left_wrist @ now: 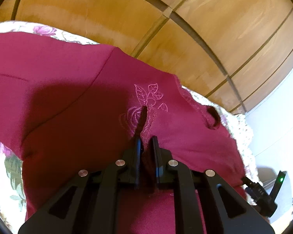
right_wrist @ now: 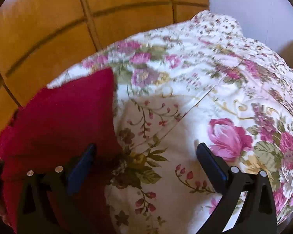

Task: Fold small clothes
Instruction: 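Grasp the top near the embroidery with the left gripper and lift it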

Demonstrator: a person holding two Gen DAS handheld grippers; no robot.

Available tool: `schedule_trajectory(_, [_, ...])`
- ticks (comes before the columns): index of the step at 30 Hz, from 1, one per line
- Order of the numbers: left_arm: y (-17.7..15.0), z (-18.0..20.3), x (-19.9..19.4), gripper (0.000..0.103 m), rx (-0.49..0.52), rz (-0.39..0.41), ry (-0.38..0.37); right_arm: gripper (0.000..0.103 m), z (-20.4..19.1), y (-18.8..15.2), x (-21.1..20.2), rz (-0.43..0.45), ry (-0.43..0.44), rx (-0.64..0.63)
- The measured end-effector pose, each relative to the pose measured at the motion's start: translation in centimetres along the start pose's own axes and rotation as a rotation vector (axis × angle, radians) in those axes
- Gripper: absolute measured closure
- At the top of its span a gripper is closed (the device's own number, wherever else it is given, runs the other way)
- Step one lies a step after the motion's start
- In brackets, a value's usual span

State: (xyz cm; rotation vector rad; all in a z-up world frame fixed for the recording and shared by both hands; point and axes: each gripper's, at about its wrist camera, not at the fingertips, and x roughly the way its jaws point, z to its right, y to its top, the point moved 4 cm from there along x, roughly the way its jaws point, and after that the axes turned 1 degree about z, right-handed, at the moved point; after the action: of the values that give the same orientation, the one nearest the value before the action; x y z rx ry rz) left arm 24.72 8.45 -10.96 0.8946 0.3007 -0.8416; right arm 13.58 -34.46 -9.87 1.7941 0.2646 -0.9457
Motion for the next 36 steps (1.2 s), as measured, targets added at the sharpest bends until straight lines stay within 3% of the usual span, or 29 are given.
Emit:
schedule_trajectory(2, [0.0, -0.2, -0.6, 0.082, -0.021, -0.008, -0.022, 0.002, -0.1, 0.2, -1.5, 0.046, -0.007, -0.009])
schedule_trajectory(5, [-0.3, -0.1, -2.8, 0.048, -0.035, -0.008, -0.072, 0.002, -0.5, -0.1, -3.3, 0.081, 0.017, -0.028])
schedule_trajectory(8, [-0.4, -0.5, -6.2, 0.029, -0.025, 0.047, -0.028, 0.002, -1.6, -1.1, -3.3, 0.055, 0.045, -0.070])
schedule_trajectory(9, [-0.2, -1.0, -7.3, 0.028, -0.028, 0.072, -0.023, 0.002, -2.1, -1.6, -2.9, 0.041, 0.044, -0.092])
schedule_trajectory(11, [0.3, -2.7, -9.5, 0.028, -0.056, 0.108, -0.006, 0.002, -2.8, -2.7, -2.0, 0.010, 0.032, -0.129])
schedule_trajectory(14, [1.5, -6.8, -12.4, 0.028, -0.134, 0.166, 0.079, 0.002, -3.6, -3.6, -0.5, -0.058, 0.016, -0.175])
schedule_trajectory(17, [2.3, -11.2, -14.8, 0.028, -0.239, 0.214, 0.160, 0.002, -3.3, -3.8, -0.2, -0.063, 0.028, -0.161])
schedule_trajectory(22, [3.3, -19.3, -20.0, 0.028, -0.439, 0.364, 0.294, 0.002, -3.0, -3.9, -0.1, -0.075, 0.045, -0.141])
schedule_trajectory(25, [4.4, -23.0, -22.4, 0.028, -0.551, 0.457, 0.303, 0.002, -3.1, -3.9, -0.2, -0.073, 0.039, -0.146])
schedule_trajectory(29, [6.4, -25.6, -23.1, 0.033, -0.611, 0.494, 0.304, 0.002, -3.0, -3.8, -0.2, -0.077, 0.039, -0.146])
schedule_trajectory(31, [7.1, -26.8, -23.1, 0.042, -0.631, 0.489, 0.320, 0.002, -3.0, -3.8, -0.2, -0.076, 0.040, -0.145])
schedule_trajectory(33, [7.8, -27.7, -22.6, 0.068, -0.642, 0.460, 0.369, 0.002, -3.0, -3.8, -0.1, -0.079, 0.043, -0.143])
schedule_trajectory(35, [8.4, -28.7, -22.6, 0.080, -0.663, 0.435, 0.406, 0.002, -3.0, -3.8, 0.0, -0.083, 0.046, -0.140])
schedule_trajectory(36, [8.5, -28.8, -22.5, 0.080, -0.676, 0.435, 0.400, 0.002, -3.0, -3.8, 0.0, -0.085, 0.046, -0.140])
